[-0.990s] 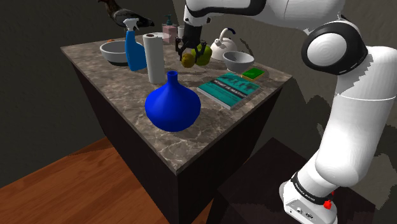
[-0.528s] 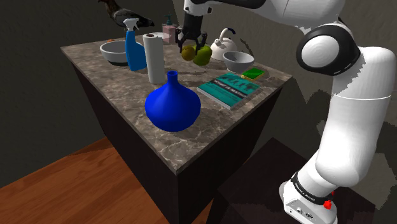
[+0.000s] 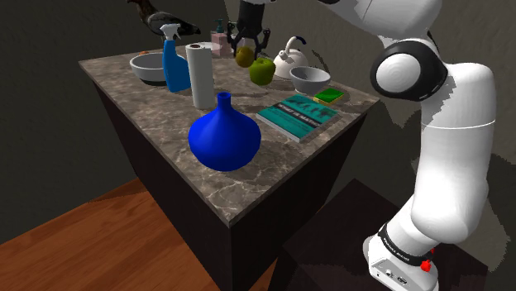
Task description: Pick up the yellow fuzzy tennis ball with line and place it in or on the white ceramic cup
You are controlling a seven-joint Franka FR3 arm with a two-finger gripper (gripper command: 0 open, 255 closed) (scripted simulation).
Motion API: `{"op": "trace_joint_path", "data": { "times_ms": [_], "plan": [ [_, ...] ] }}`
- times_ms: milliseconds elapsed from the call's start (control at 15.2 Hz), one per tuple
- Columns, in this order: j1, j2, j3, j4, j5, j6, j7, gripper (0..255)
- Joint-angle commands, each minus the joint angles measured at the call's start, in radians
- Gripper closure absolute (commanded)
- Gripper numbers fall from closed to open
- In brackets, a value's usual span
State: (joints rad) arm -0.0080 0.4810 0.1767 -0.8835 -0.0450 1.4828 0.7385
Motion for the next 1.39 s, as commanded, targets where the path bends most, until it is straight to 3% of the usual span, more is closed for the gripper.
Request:
{"op": "trace_joint_path", "data": {
  "times_ms": [0, 66, 330, 660, 1320],
  "plan": [
    [0.009, 0.034, -0.001, 0.087, -0.006, -0.053, 0.001, 255],
    [0.011, 0.044, -0.001, 0.110, -0.007, -0.067, 0.002, 255],
    [-0.077, -0.066, -0.013, -0.062, 0.026, -0.007, -0.079, 255],
    [-0.170, -0.141, -0.040, -0.170, 0.060, 0.021, -0.187, 255],
    [-0.334, -0.175, -0.108, -0.205, 0.109, 0.009, -0.406, 255]
  ]
}}
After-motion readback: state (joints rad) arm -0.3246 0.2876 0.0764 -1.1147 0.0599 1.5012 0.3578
